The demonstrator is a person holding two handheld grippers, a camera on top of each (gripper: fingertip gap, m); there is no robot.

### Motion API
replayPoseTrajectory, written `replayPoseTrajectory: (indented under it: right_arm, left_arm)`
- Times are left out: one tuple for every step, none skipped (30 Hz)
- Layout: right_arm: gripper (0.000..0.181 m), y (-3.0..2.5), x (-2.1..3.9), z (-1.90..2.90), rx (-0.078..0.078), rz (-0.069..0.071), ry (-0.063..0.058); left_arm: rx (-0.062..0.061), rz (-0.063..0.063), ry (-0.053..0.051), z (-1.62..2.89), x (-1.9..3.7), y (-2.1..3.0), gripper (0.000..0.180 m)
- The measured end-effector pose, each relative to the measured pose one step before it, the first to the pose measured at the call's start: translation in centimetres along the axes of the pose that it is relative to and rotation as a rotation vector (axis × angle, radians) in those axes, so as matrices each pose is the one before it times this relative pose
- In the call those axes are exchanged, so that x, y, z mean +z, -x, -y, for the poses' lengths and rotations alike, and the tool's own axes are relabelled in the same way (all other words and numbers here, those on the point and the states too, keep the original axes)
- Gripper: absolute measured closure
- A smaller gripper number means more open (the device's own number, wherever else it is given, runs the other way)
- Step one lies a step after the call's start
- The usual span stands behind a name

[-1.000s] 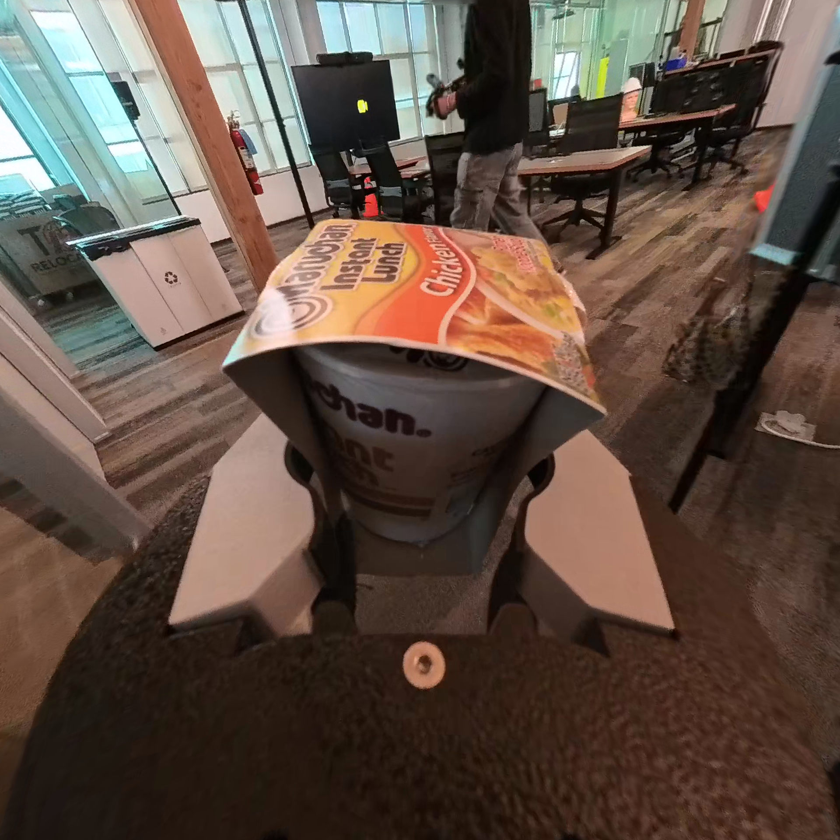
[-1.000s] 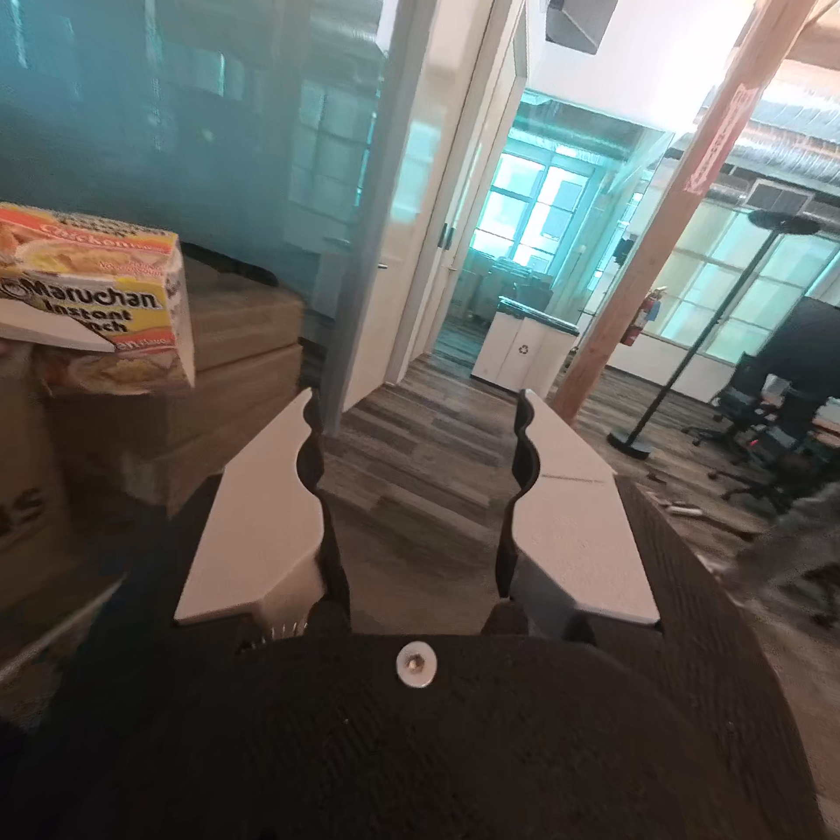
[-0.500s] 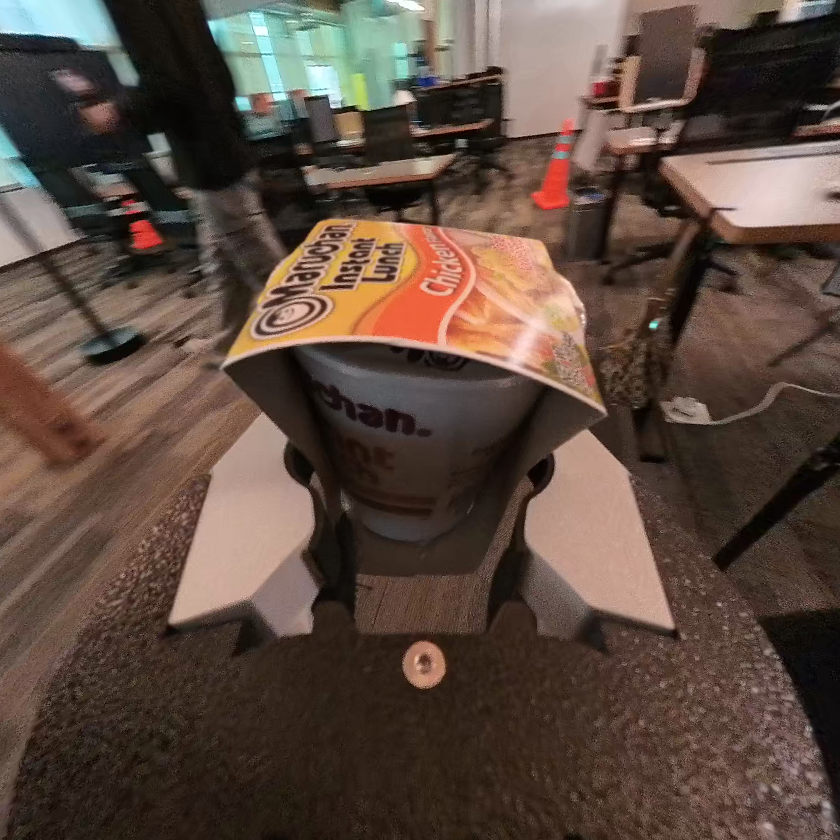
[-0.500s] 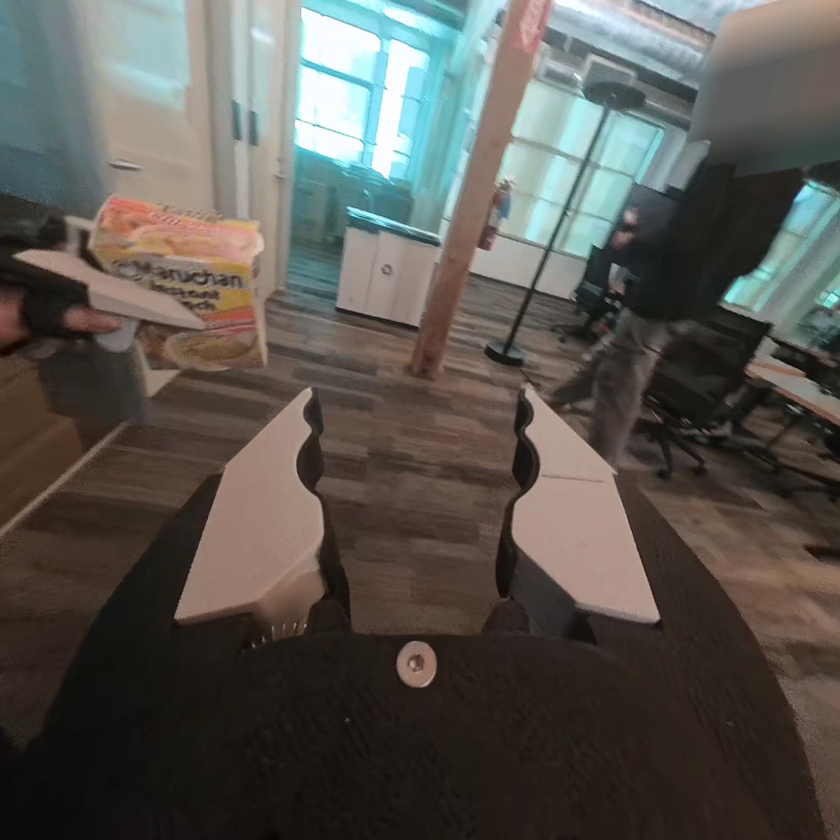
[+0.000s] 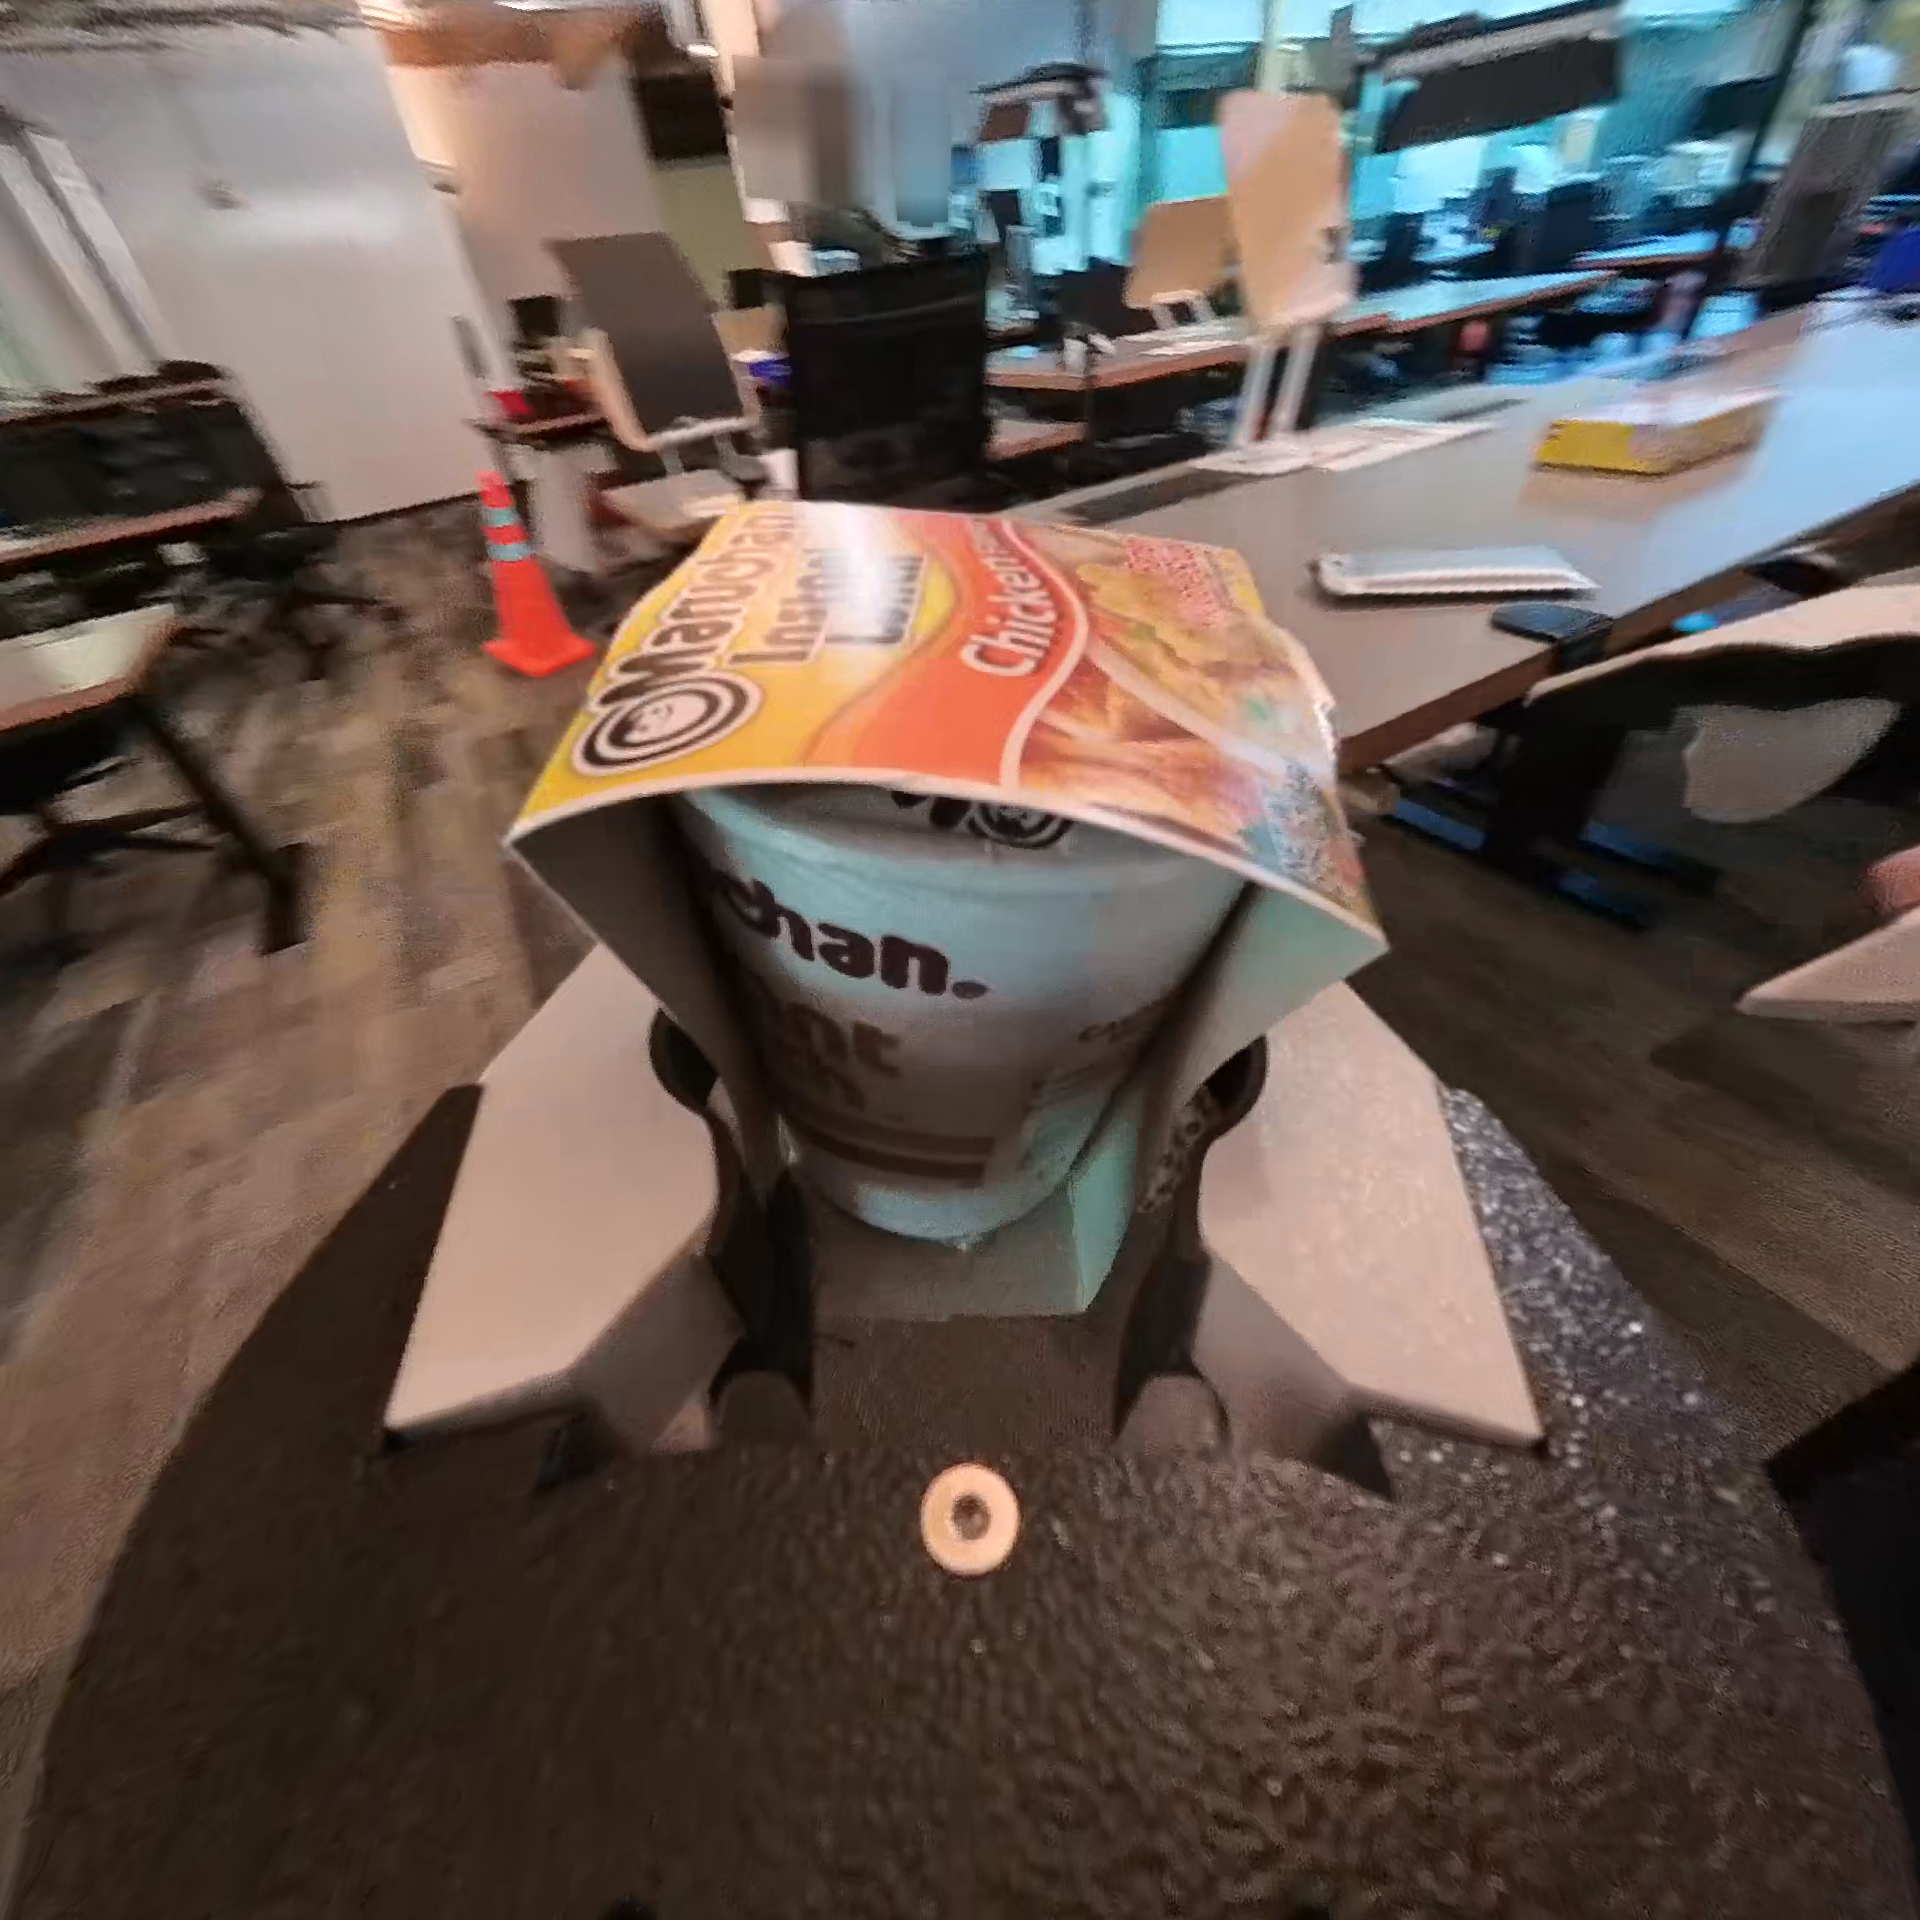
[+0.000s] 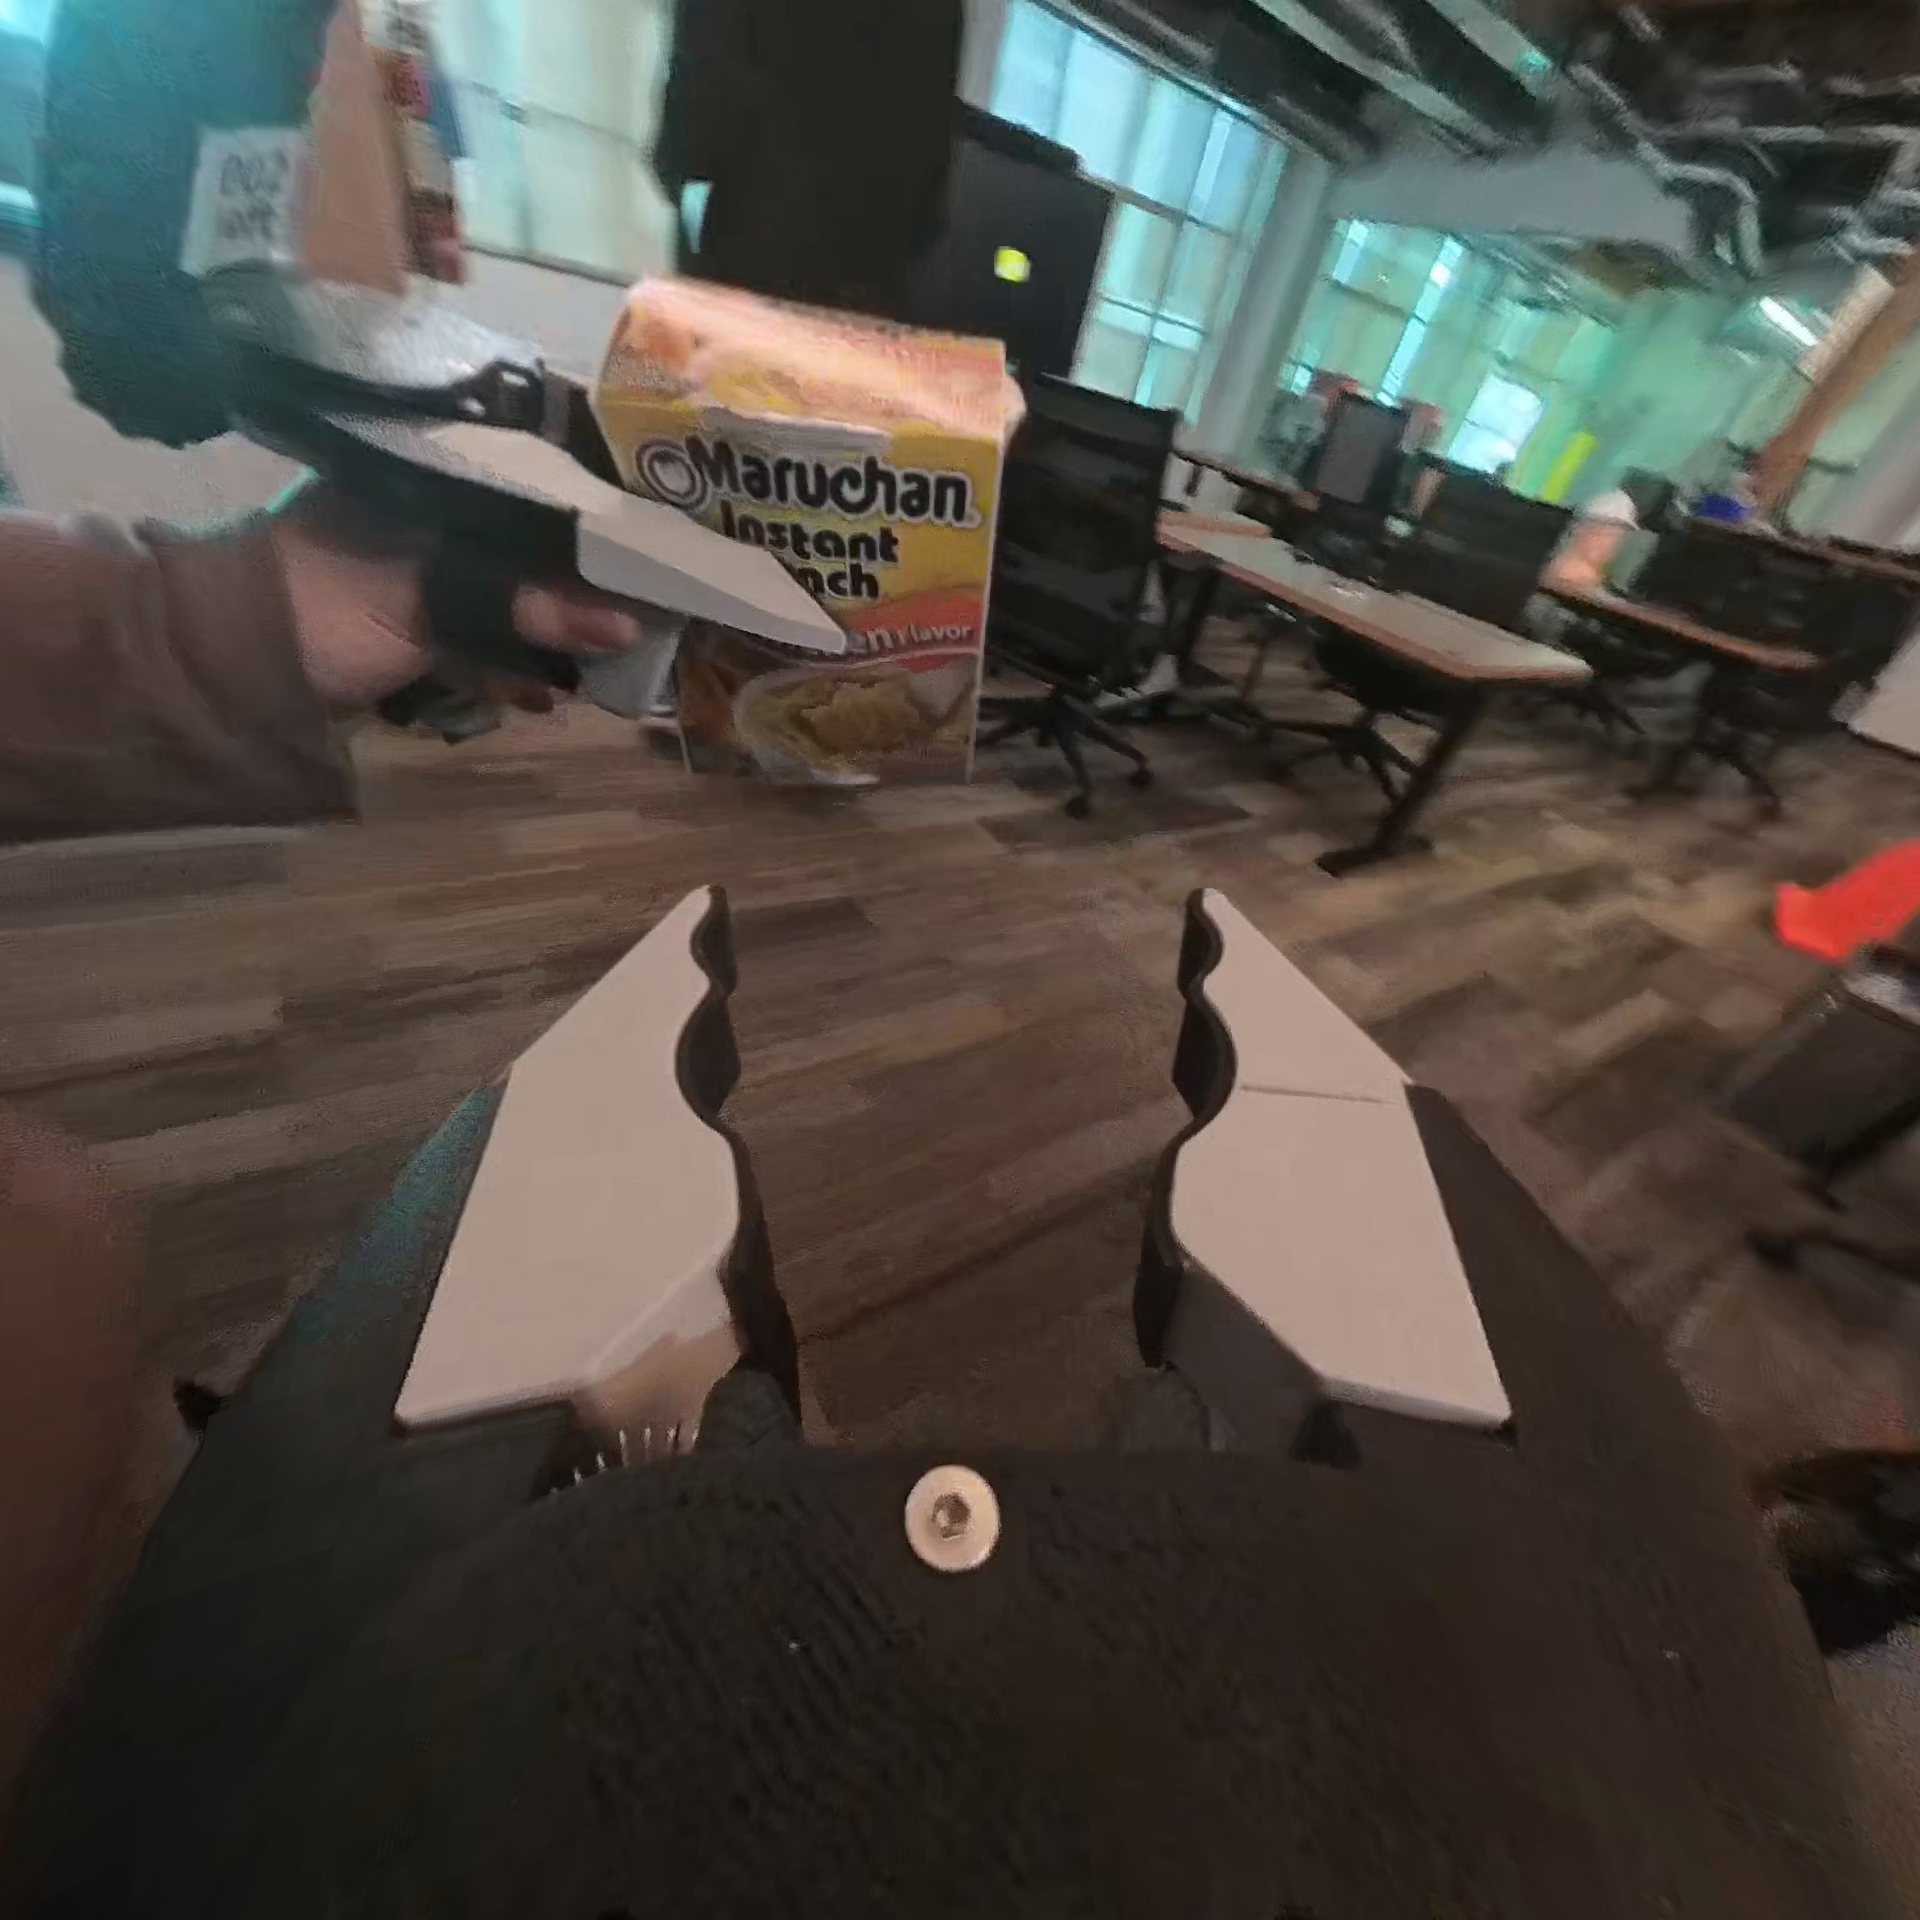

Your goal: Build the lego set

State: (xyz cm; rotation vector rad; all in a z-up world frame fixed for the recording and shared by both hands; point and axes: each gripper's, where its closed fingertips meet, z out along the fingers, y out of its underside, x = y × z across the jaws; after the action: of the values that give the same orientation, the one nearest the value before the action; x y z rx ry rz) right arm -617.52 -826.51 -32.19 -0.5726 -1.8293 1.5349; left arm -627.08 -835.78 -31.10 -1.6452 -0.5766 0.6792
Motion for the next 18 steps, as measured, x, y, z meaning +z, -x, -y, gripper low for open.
replayPoseTrajectory:
  right_arm:
    - [0.095, -2.249, 0.801, -0.068, 0.0275, -0.0311, 0.0015]
    - [0.096, -2.119, 0.500, -0.011, 0.0088, -0.0322, -0.0038]
    - [0.096, -2.189, 0.421, -0.249, -0.0016, -0.0478, 0.0067]
    - [0.096, -2.158, 0.376, -0.555, 0.0066, -0.0546, 0.0202]
    - [0.095, -1.874, 0.368, -0.642, 0.0206, -0.0484, 0.0247]
    - [0.096, -1.620, 0.304, -0.500, 0.0245, -0.0423, 0.0185]
    - [0.095, -1.506, 0.194, -0.309, 0.0156, -0.0461, 0.0112]
    - [0.096, -1.530, 0.179, -0.299, 0.0054, -0.0541, 0.0116]
    - [0.096, -1.567, 0.195, -0.355, 0.0025, -0.0594, 0.0145]
    - [0.096, -1.530, 0.259, -0.319, 0.0072, -0.0612, 0.0124]
    - [0.096, -1.525, 0.323, -0.326, 0.0132, -0.0623, 0.0077]
    - [0.096, -1.466, 0.411, -0.318, 0.0169, -0.0627, 0.0070]
    - [0.097, -1.425, 0.514, -0.434, 0.0160, -0.0627, 0.0116]
    - [0.097, -1.330, 0.608, -0.450, 0.0135, -0.0621, 0.0138]
    - [0.097, -1.209, 0.658, -0.307, 0.0130, -0.0612, 0.0119]
    - [0.096, -1.067, 0.673, -0.101, 0.0112, -0.0616, 0.0075]
    - [0.097, -1.019, 0.679, 0.044, 0.0058, -0.0666, 0.0035]
    - [0.097, -1.015, 0.833, 0.135, 0.0061, -0.0709, 0.0076]
  left_arm:
    - [0.0162, -0.0618, 0.0064, 0.425, 3.266, 0.381, 0.086]
    - [0.0201, -0.0608, 0.0067, 0.355, 3.164, 0.560, 0.087]
    - [0.0151, -0.0582, 0.0058, 0.272, 3.076, 0.604, 0.086]
    - [0.0044, -0.0554, 0.0059, 0.193, 3.016, 0.685, 0.086]
    - [-0.0037, -0.0531, 0.0024, 0.194, 2.947, 0.609, 0.086]
    - [-0.0055, -0.0553, -0.0005, 0.162, 2.860, 0.540, 0.086]
    - [-0.0058, -0.0576, 0.0012, 0.099, 2.837, 0.474, 0.086]
    - [-0.0021, -0.0616, 0.0048, 0.047, 2.932, 0.309, 0.086]
    - [0.0059, -0.0651, 0.0088, -0.042, 2.805, 0.378, 0.086]
    - [0.0157, -0.0666, 0.0112, -0.051, 2.764, 0.380, 0.086]
    - [0.0202, -0.0657, 0.0118, 0.014, 2.818, 0.355, 0.086]
    - [0.0180, -0.0633, 0.0092, 0.015, 2.581, 0.564, 0.086]
    - [0.0129, -0.0632, 0.0057, 0.113, 2.445, 0.615, 0.085]
    - [0.0080, -0.0626, 0.0040, 0.192, 2.470, 0.650, 0.085]
    - [0.0052, -0.0597, 0.0001, 0.244, 2.169, 0.742, 0.085]
    - [0.0015, -0.0625, -0.0032, 0.369, 2.145, 0.637, 0.085]
    - [0.0025, -0.0659, 0.0014, 0.261, 1.890, 0.603, 0.085]
    - [0.0032, -0.0589, 0.0147, 0.141, 1.837, 0.614, 0.086]
